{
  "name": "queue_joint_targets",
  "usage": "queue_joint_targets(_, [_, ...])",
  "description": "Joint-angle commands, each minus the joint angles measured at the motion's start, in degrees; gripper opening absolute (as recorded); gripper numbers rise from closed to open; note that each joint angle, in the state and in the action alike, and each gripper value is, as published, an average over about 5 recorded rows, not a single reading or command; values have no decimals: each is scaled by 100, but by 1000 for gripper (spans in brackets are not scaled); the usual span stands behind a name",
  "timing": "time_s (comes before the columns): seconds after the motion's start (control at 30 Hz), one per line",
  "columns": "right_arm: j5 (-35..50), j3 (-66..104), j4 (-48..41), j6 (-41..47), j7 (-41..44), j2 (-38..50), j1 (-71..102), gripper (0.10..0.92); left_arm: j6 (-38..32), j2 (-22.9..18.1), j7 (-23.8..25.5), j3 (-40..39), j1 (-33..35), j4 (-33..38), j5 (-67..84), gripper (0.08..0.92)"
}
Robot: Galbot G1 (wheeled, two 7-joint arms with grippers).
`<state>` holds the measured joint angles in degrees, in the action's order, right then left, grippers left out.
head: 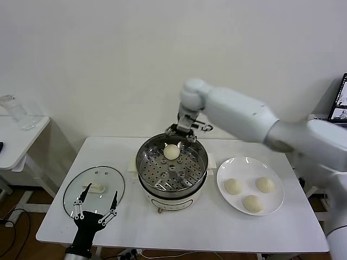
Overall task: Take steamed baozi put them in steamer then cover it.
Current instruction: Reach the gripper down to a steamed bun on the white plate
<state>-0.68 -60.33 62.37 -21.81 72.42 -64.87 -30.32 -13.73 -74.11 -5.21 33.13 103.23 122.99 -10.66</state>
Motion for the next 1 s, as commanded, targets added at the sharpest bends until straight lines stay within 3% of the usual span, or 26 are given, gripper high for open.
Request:
queue_joint_targets(0.03, [2464, -1180, 369, 2063, 181, 1720, -1178, 823, 10, 33, -5, -89, -41, -68, 5, 823])
queue_joint_targets(0.4, [2612, -2320, 922, 2700, -580, 2638, -207, 823, 34, 40, -3, -156, -192, -117, 47, 823])
queue_joint_targets(1.0, [2010, -1911, 570, 2847, -1330, 2300, 1107, 823, 9, -13, -2, -53, -217, -157, 51, 823])
